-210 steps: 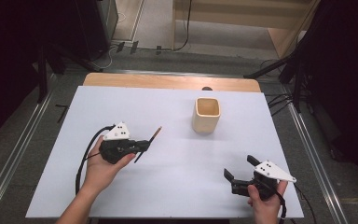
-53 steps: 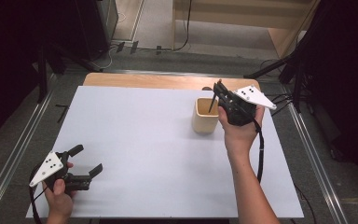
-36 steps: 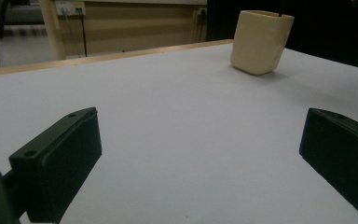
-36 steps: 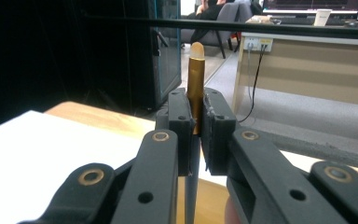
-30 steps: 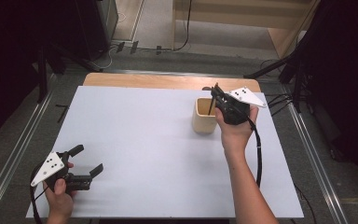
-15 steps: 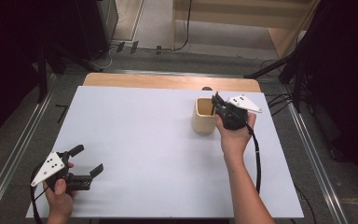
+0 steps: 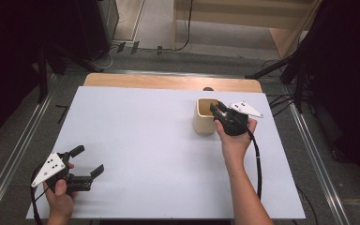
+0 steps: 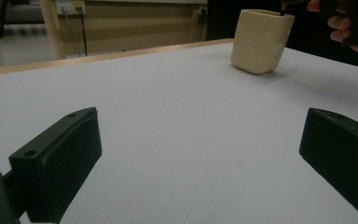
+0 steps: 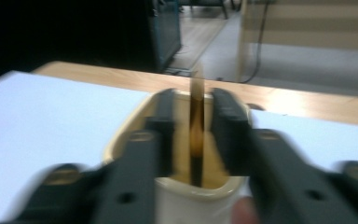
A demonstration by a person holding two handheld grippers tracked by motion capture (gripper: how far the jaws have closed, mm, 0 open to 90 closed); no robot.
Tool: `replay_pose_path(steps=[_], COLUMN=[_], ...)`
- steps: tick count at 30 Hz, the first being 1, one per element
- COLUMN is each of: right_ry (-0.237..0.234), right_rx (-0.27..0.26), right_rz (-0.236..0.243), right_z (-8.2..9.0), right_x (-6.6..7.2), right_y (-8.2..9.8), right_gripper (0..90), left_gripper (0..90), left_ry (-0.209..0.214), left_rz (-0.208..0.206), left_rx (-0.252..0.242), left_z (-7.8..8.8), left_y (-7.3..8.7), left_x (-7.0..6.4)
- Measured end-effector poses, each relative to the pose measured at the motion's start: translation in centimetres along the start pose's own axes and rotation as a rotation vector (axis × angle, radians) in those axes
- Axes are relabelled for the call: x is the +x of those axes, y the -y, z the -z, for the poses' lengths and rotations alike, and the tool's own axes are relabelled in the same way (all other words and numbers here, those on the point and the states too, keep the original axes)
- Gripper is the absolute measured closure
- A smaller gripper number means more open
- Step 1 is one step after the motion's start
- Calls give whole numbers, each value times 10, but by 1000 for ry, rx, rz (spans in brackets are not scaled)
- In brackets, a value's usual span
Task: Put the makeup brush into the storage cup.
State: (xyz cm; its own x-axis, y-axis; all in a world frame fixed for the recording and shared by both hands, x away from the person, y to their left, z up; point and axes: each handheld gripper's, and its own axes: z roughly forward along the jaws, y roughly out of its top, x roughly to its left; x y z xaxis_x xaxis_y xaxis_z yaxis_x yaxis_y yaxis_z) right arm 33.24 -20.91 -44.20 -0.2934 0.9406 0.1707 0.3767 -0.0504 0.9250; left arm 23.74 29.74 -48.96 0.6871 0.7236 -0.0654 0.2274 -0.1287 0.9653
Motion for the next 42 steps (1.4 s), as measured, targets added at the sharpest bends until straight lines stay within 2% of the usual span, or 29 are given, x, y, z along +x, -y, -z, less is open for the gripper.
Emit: replay_pose_path(steps=[3,5,7,10,18,30,42], right_ry=[-9,-17,-32,-57,-44,-29,-15], right_rx=[-26,-18,-18,-23,-20,5,25], right_rz=[2,11,17,33,57,42,34], right_z=[9,14,19,27,45,68,89], right_x=[-1,-2,-3,-5,-10,-24,-37], right_y=[-1,-1,1,5,24,54,76], right_gripper=[266,111,3,0,0,0,0], left_gripper=[0,0,0,0,0,0,0], left_ry=[0,0,0,0,-1,-2,-6], left_rz=[-1,-2,-3,-5,-9,-13,-20], left_rx=[1,1,2,4,6,8,10], left_z=[0,0,0,0,0,0,-1], left_y=[0,0,0,0,0,0,0], left_x=[0,0,0,0,-1,-1,-2])
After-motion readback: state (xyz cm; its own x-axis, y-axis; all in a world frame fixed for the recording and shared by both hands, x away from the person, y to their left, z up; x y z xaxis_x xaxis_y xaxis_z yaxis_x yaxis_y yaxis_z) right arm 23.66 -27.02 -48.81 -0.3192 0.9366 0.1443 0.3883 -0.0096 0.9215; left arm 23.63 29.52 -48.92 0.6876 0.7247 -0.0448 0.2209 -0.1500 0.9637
